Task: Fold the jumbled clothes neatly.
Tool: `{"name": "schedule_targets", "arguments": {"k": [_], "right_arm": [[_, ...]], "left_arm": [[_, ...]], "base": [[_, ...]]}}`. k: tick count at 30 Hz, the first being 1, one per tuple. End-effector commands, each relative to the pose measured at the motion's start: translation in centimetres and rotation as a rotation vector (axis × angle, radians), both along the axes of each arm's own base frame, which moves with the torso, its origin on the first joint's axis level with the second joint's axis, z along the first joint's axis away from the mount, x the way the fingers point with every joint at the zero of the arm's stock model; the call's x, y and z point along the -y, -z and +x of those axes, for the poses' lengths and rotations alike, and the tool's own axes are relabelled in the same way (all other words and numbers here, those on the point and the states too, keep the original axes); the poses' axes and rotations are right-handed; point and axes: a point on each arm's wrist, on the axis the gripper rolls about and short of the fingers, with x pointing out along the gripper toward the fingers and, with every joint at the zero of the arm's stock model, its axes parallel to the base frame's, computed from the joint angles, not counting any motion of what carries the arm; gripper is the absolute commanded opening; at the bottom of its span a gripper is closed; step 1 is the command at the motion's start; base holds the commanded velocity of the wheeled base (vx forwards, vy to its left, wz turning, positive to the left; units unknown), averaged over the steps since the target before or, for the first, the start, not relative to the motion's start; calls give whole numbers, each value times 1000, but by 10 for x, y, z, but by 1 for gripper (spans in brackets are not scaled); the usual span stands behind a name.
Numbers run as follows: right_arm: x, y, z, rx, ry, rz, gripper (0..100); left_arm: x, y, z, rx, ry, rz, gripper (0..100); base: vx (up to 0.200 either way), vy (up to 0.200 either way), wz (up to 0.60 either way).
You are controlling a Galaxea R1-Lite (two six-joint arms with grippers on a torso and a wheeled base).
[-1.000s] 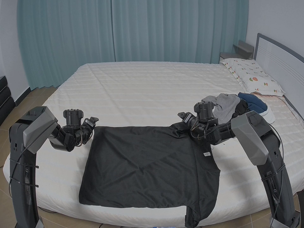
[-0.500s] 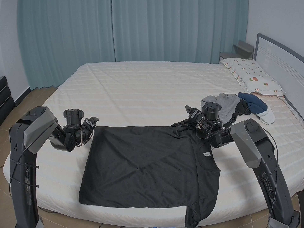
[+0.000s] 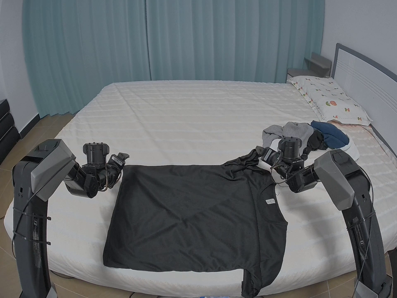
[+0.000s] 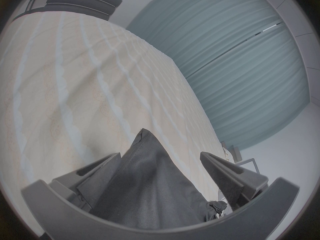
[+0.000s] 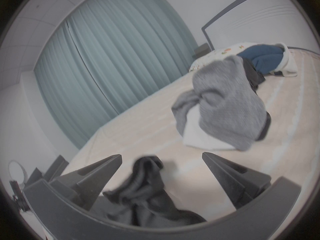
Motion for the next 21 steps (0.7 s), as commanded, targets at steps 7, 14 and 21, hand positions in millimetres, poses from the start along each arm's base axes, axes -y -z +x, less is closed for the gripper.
{"name": "schedule_targets", "arguments": {"k": [7,14,21], "right_arm": [[34,17,-26,-89,-103,-124,100],[26,23,-26,-84,-127,-147,100],[14,31,-28,-91,-152,-156,100]], "left_arm": [[0,2,0,-7,2,0,100],[0,4,1,-10,2,0,100],[0,4,1,-10,2,0,100]], "base": [[0,0,0],[0,0,0],[0,0,0]]}}
